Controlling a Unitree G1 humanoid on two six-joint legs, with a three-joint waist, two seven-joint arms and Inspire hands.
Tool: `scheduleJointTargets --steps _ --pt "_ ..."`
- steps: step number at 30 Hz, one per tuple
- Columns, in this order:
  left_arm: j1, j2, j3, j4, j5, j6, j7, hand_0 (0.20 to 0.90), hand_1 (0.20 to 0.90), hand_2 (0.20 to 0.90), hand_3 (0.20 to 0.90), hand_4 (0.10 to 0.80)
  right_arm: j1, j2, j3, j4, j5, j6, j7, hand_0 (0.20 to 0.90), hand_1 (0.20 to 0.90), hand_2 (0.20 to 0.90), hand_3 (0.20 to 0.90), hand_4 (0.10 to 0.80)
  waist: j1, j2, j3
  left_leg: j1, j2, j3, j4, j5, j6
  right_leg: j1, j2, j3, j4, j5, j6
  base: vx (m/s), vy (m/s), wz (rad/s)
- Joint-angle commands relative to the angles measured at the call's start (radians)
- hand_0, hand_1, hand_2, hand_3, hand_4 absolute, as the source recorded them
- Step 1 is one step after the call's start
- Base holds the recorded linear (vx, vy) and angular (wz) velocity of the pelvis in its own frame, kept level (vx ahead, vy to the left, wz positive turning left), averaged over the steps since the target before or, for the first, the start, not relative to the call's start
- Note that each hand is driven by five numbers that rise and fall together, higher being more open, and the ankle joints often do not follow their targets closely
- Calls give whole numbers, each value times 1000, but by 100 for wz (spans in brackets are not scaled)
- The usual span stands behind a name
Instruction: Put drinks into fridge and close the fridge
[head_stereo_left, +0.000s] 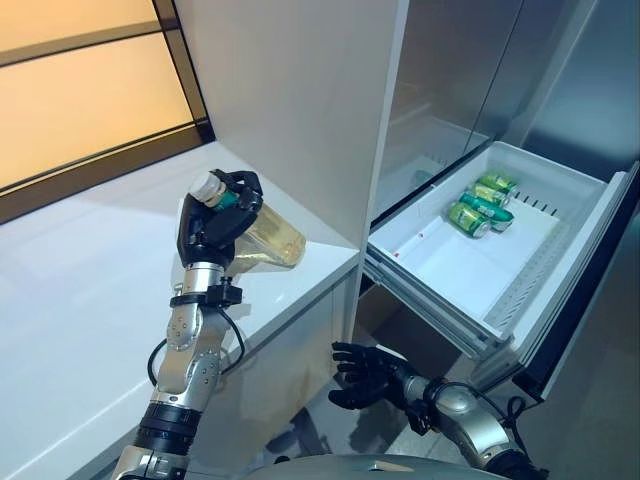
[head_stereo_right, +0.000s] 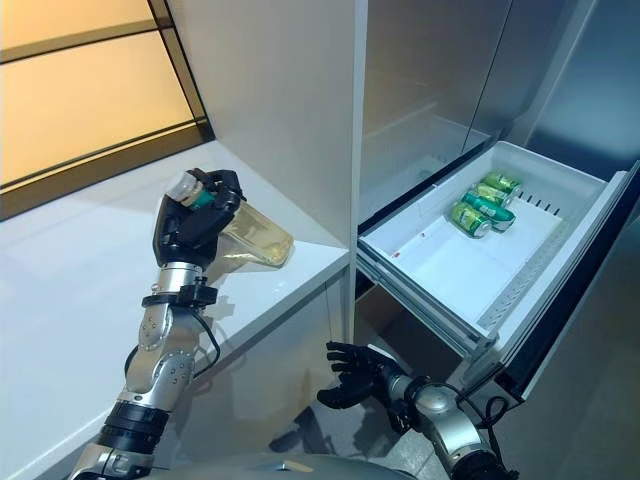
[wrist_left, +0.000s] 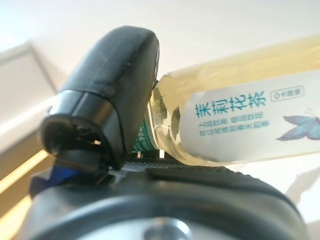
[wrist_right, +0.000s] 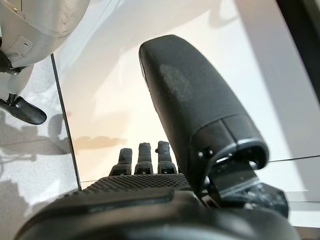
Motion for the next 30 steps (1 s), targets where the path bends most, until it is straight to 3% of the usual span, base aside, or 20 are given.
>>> scheduleJointTargets --steps 1,9,20,30 --pt "-135 5 66 -225 -103 -191 -140 300 300 300 200 100 -79 3 -69 -123 66 -29 38 900 900 900 900 800 -14 -16 -35 13 -89 -55 1 -85 76 -29 9 -17 25 26 16 -41 27 -1" --pt "-149 12 62 -290 -255 -127 -258 300 300 300 200 100 -79 -64 -125 -269 36 30 122 900 900 900 900 800 -28 -26 -32 16 -90 -41 1 -93 87 -44 4 -5 58 18 23 -47 21 -2" --pt "-192 55 20 -305 -380 -57 -290 300 300 300 200 100 -165 -294 -275 -497 207 95 227 900 900 900 900 800 -56 -45 -24 21 -93 1 1 -109 94 -66 -14 11 68 37 49 -67 30 -14" --pt "-244 63 -12 -303 -356 -10 -234 300 300 300 200 100 -274 -353 -377 -603 366 50 132 900 900 900 900 800 -81 -47 -38 4 -96 26 1 -110 100 -101 -23 48 65 75 67 -66 36 -20"
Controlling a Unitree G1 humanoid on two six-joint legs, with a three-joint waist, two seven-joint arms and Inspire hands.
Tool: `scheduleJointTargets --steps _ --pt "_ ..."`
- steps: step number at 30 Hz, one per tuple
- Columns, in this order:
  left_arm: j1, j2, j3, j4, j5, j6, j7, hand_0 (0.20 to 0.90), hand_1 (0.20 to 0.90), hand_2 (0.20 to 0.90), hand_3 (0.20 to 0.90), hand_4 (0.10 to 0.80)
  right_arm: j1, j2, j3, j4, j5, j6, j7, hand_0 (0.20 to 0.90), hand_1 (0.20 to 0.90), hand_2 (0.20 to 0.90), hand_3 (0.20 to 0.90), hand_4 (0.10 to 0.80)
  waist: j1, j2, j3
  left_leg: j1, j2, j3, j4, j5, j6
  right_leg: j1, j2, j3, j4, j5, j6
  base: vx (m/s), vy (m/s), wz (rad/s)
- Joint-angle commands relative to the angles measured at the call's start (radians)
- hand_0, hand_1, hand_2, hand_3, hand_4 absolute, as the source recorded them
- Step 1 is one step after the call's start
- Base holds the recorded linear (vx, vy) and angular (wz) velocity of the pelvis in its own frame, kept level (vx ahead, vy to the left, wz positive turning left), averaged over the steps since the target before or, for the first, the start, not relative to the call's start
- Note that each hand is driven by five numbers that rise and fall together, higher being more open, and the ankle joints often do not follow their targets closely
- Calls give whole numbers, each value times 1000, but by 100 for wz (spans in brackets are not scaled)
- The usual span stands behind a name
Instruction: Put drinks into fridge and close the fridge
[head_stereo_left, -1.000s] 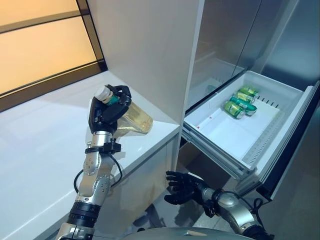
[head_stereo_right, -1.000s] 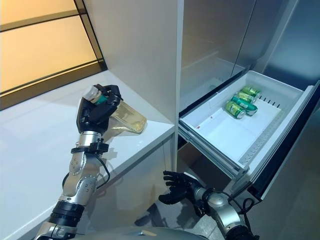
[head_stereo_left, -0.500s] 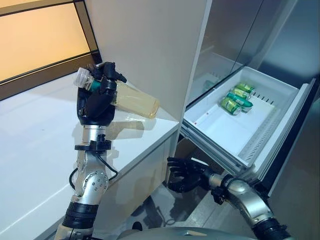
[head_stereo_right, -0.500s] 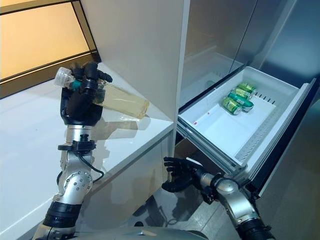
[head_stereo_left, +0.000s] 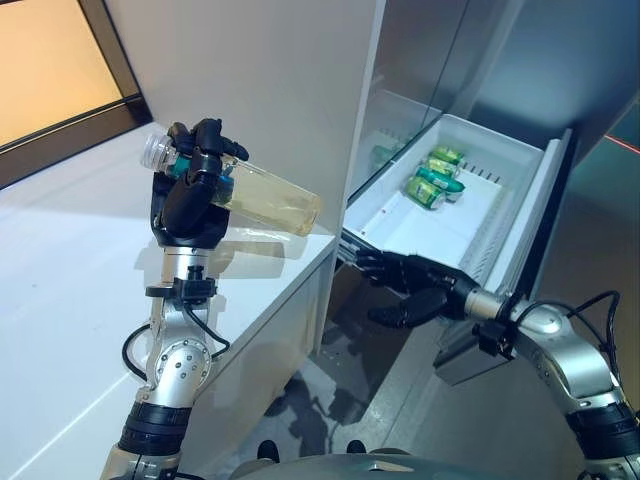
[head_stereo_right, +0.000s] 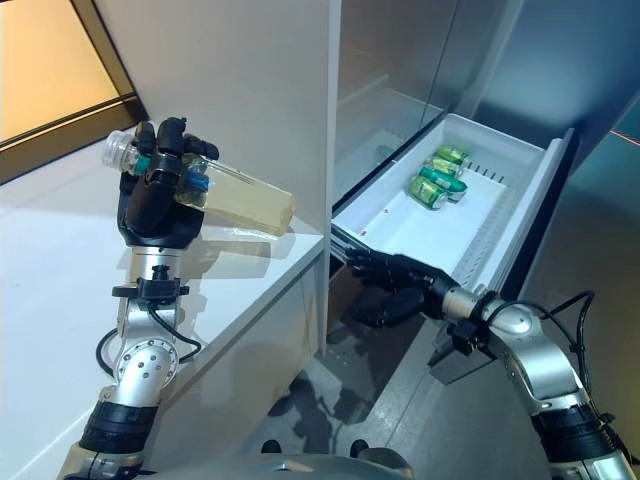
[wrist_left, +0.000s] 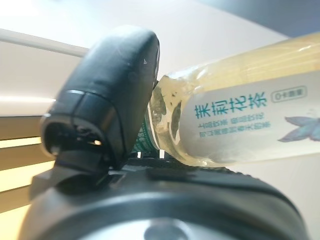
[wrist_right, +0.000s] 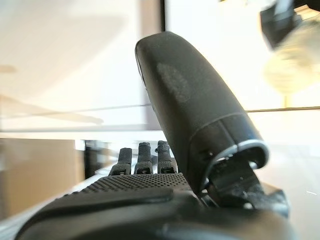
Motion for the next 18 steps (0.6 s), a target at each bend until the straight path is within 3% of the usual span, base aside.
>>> scheduleJointTargets --steps 1,13,18 --pt "-229 21 -28 -105 25 -42 -21 300 300 300 200 100 -137 -27 -79 -73 104 -120 -61 900 900 900 900 800 -4 10 -88 2 -74 -95 1 -94 70 -48 -2 -53 70 22 38 -47 41 -11" --pt "-244 3 -93 -125 51 12 35 300 300 300 200 100 -210 -62 -53 -166 -12 -139 -110 900 900 900 900 800 -11 7 -94 -1 -76 -80 1 -101 80 -57 -1 -28 62 26 41 -37 23 -9" --pt "-249 -14 -145 -119 52 32 12 300 300 300 200 100 -250 -77 -5 -167 -35 -96 -133 900 900 900 900 800 -11 2 -97 -4 -73 -75 1 -102 83 -61 2 -20 58 30 41 -25 9 -4"
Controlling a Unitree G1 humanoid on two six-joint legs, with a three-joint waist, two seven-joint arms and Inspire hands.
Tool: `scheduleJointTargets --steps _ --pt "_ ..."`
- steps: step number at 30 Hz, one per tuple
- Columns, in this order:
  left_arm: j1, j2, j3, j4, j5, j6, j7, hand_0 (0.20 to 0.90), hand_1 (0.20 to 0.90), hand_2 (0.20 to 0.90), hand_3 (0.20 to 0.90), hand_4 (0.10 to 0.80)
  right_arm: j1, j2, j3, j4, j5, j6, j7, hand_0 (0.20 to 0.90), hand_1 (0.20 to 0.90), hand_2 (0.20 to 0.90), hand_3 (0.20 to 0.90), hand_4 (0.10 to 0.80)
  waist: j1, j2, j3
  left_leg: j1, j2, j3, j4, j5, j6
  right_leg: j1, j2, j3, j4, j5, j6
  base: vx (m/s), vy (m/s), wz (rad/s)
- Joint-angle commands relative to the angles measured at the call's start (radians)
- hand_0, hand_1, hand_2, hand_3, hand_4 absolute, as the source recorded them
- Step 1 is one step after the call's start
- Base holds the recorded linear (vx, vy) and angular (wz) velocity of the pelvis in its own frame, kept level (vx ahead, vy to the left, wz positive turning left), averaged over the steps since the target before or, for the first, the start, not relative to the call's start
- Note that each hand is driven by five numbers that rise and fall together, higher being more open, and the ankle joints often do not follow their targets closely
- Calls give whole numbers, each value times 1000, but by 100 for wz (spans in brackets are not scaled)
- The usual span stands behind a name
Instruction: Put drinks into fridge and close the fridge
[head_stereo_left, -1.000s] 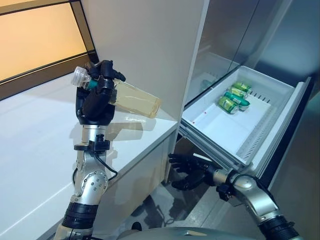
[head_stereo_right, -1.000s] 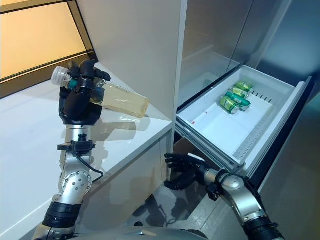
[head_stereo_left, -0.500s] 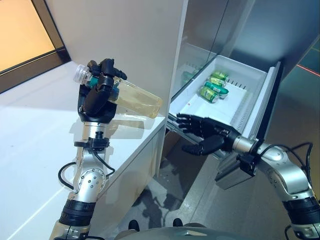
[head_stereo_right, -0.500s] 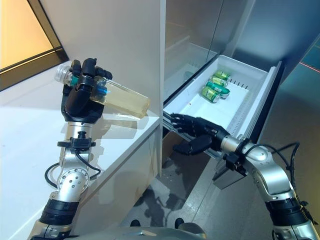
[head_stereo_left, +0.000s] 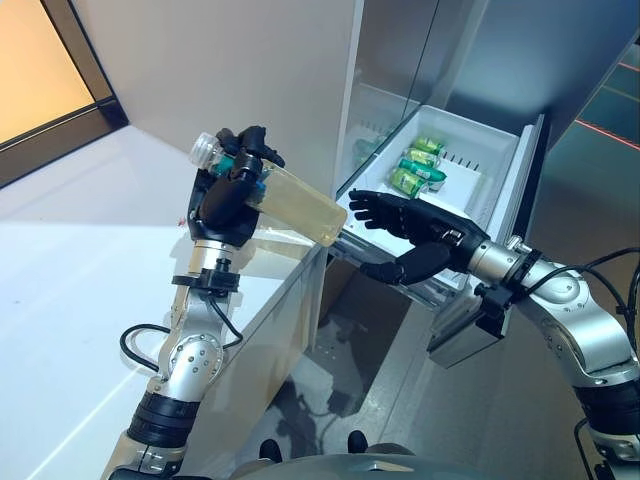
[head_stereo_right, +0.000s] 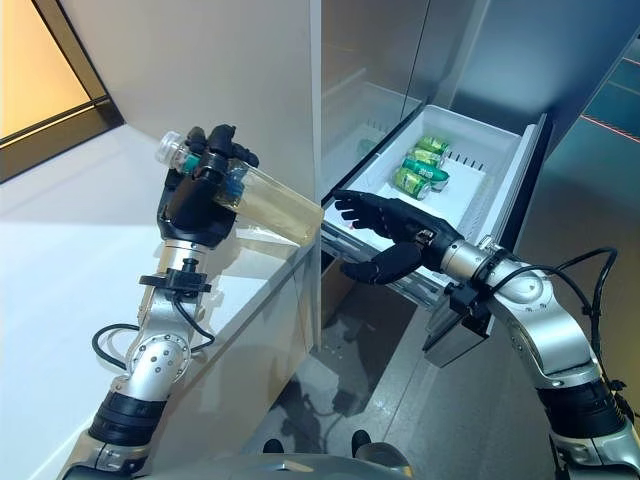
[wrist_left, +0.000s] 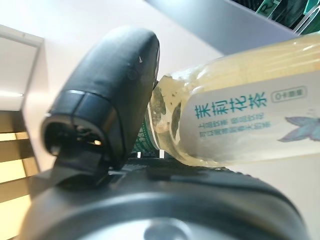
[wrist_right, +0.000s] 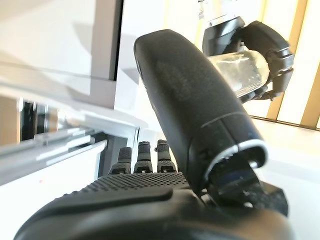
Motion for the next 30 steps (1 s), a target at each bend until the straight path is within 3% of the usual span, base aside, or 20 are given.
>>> scheduleJointTargets --steps 1,9,21,30 --pt "-218 -17 -51 -118 36 -54 -79 300 300 300 200 100 -152 -15 -3 -40 10 -60 -44 900 900 900 900 800 -5 4 -98 -4 -54 -123 2 -97 65 -38 17 -67 59 8 22 -32 13 -3" --pt "-238 -42 -117 -91 70 -43 -80 300 300 300 200 100 -200 3 61 -16 53 12 -66 900 900 900 900 800 -9 2 -100 0 -54 -116 2 -107 67 -35 17 -63 53 7 25 -17 11 -7" --pt "-282 -50 -195 -30 160 -66 -47 300 300 300 200 100 -264 59 191 68 200 209 -18 900 900 900 900 800 3 -6 -104 0 -56 -115 2 -103 67 -35 10 -85 49 15 29 -19 4 -5" --pt "-298 -34 -201 7 184 -88 -22 300 300 300 200 100 -293 16 235 97 186 226 70 900 900 900 900 800 4 -15 -113 -4 -53 -107 2 -98 60 -34 10 -99 39 19 27 1 4 -7"
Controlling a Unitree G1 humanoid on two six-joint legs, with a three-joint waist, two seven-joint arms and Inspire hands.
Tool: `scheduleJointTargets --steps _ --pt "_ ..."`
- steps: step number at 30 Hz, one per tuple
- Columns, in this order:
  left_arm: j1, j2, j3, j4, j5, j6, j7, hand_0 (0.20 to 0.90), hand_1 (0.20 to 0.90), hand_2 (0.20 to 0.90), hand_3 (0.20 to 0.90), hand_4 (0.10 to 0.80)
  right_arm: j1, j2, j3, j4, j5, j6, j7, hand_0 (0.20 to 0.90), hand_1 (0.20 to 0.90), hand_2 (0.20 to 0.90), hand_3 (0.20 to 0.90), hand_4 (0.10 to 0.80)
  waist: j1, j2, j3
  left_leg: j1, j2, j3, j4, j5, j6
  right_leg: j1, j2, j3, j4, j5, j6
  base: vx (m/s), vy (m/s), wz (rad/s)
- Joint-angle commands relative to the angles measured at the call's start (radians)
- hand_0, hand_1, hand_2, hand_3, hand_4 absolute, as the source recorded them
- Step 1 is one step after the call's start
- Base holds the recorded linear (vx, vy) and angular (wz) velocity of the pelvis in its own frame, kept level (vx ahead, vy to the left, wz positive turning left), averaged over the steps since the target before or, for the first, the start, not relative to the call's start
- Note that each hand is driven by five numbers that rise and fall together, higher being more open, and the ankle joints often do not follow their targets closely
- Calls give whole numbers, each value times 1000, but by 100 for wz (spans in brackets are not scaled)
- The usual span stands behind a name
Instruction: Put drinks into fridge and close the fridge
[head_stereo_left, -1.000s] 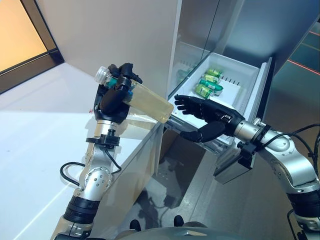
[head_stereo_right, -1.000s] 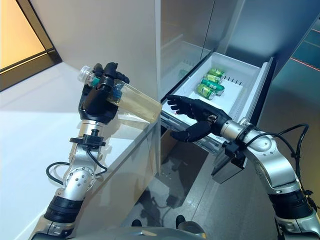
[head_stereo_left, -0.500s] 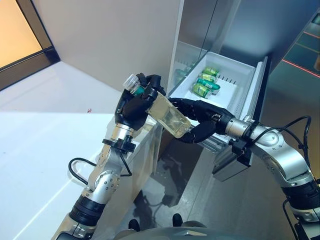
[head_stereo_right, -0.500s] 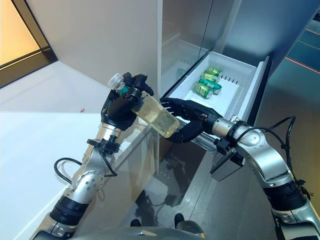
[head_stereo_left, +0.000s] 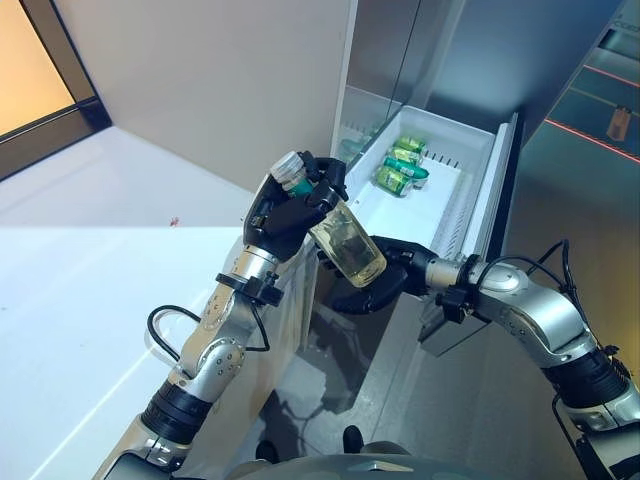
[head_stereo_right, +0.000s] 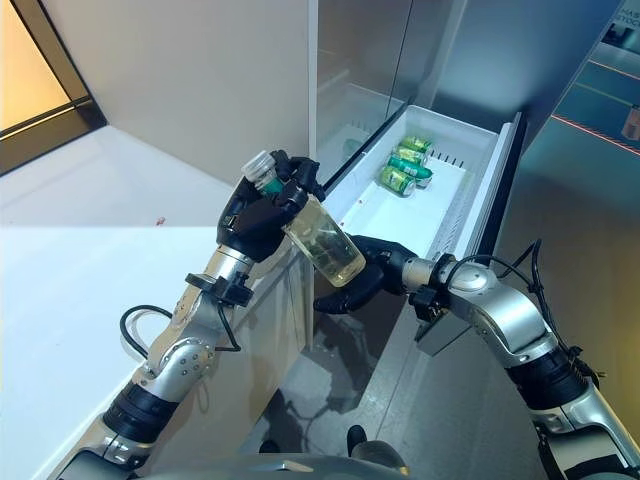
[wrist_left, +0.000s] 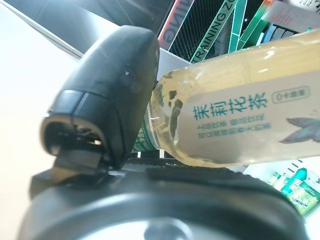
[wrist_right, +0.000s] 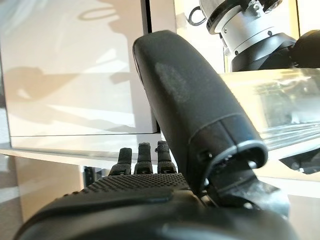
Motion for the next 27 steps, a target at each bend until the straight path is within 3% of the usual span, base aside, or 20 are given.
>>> scheduleJointTargets --steps 1,11,19,27 --pt "-243 -73 -12 -25 13 -131 -19 300 300 300 200 100 -158 -1 -8 10 70 -80 45 900 900 900 900 800 -1 22 -105 -6 -29 -150 1 -91 45 -3 30 -107 38 -13 9 0 0 0" --pt "-246 -80 5 -5 46 -134 0 300 300 300 200 100 -159 -13 -76 4 159 -134 -11 900 900 900 900 800 -9 17 -104 -2 -24 -116 1 -94 42 4 28 -130 29 -14 7 0 0 0" --pt "-227 -76 28 -5 75 -136 3 300 300 300 200 100 -138 0 -137 -6 255 -106 -25 900 900 900 900 800 -1 14 -109 -3 -19 -104 1 -94 35 13 25 -162 16 -12 7 1 -1 0" --pt "-223 -47 51 8 102 -162 39 300 300 300 200 100 -122 -57 -164 36 236 -109 -19 900 900 900 900 800 -1 8 -116 -5 -14 -106 1 -91 27 18 30 -167 7 -12 2 8 -21 0"
